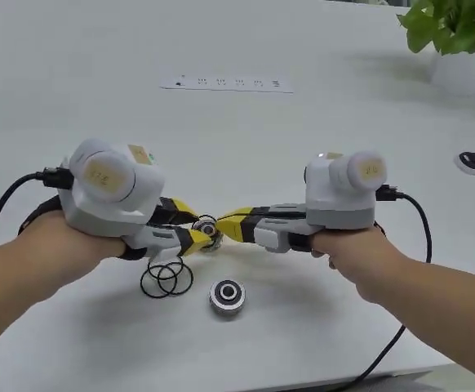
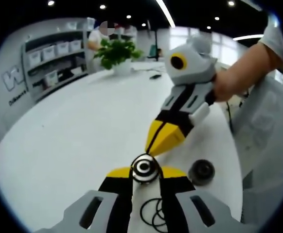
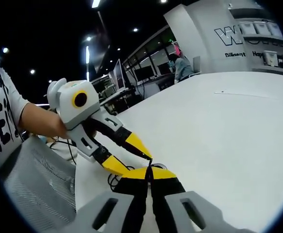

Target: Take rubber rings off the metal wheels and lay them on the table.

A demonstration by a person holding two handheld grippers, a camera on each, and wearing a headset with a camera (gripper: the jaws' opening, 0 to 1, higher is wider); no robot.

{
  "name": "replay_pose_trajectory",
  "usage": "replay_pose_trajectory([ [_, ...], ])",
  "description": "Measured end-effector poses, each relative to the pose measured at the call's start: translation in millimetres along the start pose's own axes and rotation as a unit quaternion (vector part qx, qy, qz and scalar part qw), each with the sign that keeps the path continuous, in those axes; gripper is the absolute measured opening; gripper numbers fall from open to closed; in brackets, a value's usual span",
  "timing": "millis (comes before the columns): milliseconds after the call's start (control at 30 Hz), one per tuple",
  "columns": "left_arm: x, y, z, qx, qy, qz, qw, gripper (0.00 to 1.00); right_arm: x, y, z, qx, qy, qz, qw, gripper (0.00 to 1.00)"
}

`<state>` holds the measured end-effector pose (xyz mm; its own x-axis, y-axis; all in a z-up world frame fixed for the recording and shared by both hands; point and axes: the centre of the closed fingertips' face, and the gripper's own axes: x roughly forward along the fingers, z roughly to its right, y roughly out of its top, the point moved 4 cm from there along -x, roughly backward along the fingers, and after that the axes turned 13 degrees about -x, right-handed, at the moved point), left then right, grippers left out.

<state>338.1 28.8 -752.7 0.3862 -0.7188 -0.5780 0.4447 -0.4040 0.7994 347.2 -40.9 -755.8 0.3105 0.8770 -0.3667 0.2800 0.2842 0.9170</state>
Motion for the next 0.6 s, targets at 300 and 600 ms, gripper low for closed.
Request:
replay_pose_trajectory([
  [300,-13.3,6.8,1.9,-0.003,0.002,0.019,0.9998,0.28,-4.5,11.5,0.3,0.003,-0.002,0.018,0.9998,0.00],
  [600,-26.9,9.5,4.9,0.002,0.003,0.029,0.9996,0.33,-6.8,19.5,-3.5,0.003,0.002,0.028,0.9996,0.00],
])
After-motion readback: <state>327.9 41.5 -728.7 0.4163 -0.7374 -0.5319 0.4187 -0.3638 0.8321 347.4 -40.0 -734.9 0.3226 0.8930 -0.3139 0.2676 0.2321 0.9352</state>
